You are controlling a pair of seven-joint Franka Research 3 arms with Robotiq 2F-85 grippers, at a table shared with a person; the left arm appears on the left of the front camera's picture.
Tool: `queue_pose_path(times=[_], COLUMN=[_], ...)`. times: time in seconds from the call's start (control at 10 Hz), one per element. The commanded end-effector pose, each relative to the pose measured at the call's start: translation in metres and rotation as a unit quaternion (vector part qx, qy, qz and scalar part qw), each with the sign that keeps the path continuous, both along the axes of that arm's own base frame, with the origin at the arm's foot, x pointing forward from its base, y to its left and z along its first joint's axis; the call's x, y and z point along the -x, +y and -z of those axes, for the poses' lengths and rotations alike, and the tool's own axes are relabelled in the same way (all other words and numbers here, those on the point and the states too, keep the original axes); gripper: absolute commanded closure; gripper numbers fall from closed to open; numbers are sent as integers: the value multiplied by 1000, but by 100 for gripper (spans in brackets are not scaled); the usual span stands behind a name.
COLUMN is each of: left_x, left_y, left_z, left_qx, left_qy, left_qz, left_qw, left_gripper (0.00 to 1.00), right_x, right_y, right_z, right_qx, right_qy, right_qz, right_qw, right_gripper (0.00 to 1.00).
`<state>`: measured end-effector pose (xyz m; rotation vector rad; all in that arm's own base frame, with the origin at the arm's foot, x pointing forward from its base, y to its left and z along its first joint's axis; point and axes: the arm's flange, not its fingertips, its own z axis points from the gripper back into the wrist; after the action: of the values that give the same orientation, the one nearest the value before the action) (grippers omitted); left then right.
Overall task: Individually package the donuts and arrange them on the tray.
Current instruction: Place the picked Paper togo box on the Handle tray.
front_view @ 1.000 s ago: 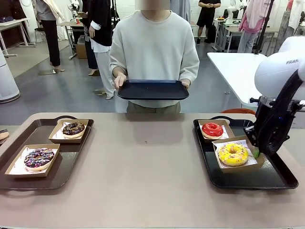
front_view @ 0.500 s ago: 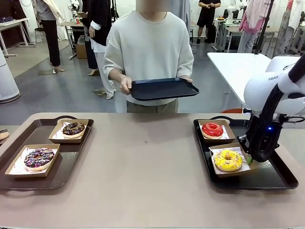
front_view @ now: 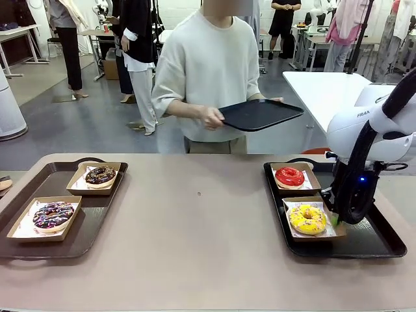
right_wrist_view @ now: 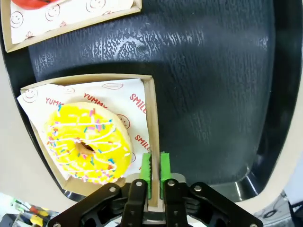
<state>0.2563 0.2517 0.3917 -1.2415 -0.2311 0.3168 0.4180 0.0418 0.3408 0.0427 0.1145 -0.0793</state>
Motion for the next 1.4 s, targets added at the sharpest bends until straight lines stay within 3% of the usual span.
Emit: queue_pose_path(times=[0.0, 0.1, 0.2, 0.4, 0.5, 0.8, 0.9, 1.1, 1.3], left_x=[2, 2, 2, 2, 2, 2, 2, 2, 2], left_y=[0, 0, 0, 0, 0, 0, 0, 0, 0], left_z=[-1, -1, -1, -1, -1, -1, -1, -1, -1], left_qx=[8, 8, 8, 8, 8, 8, 8, 8, 8], left_qy=[-7, -7, -7, -7, -7, -7, -7, -7, -7], left_qz=[-3, -3, -3, -3, -3, -3, -3, -3, -3], left_qw=[1000, 1000, 1000, 1000, 1000, 1000, 1000, 1000, 1000], left_gripper=[0, 0, 0, 0, 0, 0, 0, 0, 0], right_x=[-1, 1, 2, 3, 3, 8, 16, 40, 59], right_y=[2, 1, -1, -2, -3, -7, -12, -51, -113], right_z=[-6, -9, -12, -14, -14, -23, -36, -96, -137], right_qx=[-9, -10, -11, -13, -16, -20, -44, -171, -318], right_qy=[-4, -5, -6, -4, -2, -1, -6, -61, -106], right_qz=[-6, -4, -2, 1, 0, -3, -17, -37, -30], right_qw=[1000, 1000, 1000, 1000, 1000, 1000, 999, 983, 942], right_gripper=[0, 34, 0, 0, 32, 3, 0, 0, 0])
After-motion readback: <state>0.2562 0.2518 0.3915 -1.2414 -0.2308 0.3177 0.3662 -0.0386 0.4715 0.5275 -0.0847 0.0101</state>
